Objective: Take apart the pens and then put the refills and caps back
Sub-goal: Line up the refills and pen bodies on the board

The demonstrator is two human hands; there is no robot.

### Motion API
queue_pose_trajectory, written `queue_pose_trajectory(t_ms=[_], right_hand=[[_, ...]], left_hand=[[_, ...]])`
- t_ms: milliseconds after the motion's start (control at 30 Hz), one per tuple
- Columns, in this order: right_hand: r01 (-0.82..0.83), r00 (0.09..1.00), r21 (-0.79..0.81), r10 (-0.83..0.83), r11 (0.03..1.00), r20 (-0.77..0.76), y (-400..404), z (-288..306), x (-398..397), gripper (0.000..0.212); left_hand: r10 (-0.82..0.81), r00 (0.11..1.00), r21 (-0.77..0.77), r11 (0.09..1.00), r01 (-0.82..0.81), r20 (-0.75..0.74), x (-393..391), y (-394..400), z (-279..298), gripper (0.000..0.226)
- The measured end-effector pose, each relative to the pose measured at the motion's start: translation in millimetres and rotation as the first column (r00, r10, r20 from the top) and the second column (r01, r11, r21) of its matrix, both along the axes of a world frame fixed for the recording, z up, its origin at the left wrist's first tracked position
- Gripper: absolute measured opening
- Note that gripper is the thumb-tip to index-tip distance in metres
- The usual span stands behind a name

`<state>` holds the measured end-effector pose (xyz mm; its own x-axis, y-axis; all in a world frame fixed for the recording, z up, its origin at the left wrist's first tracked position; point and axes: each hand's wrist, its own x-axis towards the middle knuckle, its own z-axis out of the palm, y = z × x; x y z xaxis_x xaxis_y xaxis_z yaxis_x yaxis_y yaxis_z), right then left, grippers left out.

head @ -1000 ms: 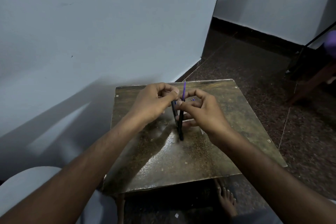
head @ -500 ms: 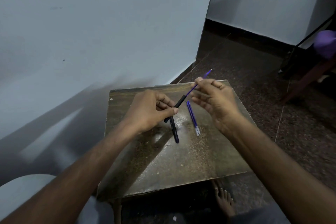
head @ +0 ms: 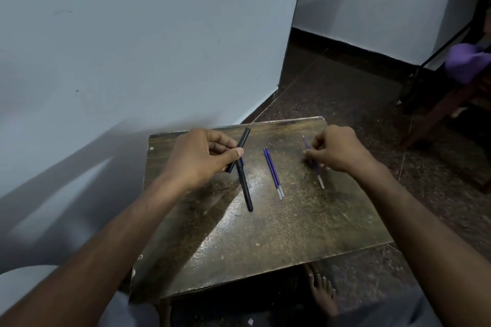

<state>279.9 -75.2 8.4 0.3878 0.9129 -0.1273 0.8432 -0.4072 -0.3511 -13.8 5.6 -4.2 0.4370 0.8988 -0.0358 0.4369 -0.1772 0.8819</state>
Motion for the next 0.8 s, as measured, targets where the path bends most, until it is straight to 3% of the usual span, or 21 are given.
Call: queue_pose_trajectory(t_ms=[433,567,633,800], right_hand=[[0.068,0.996,-0.047,-0.071,0.997,-0.054,4,-6,2,0.025],[0.043,0.999,0.079,-0.043,0.996,-0.003,5,-5,-3,0.018],[0.016,0.999,0.13,-0.011,0.991,-0.036,6,-3,-14,0.017],[-0.077,0.983,0.018,0.079,0.997,-0.166,8,-11,-40,0.016]], left_hand=[[-0.011,1.0,-0.031,0.999,0.012,0.02,3,-1,5,0.015],[-0.024,1.0,-0.052,0.998,0.024,-0.007,5,-4,2,0.014],[-0.035,0.999,-0.068,0.997,0.033,-0.028,8,-6,0,0.014],[-0.028,0.999,-0.087,0.996,0.025,-0.027,11,-8,-2,0.016]])
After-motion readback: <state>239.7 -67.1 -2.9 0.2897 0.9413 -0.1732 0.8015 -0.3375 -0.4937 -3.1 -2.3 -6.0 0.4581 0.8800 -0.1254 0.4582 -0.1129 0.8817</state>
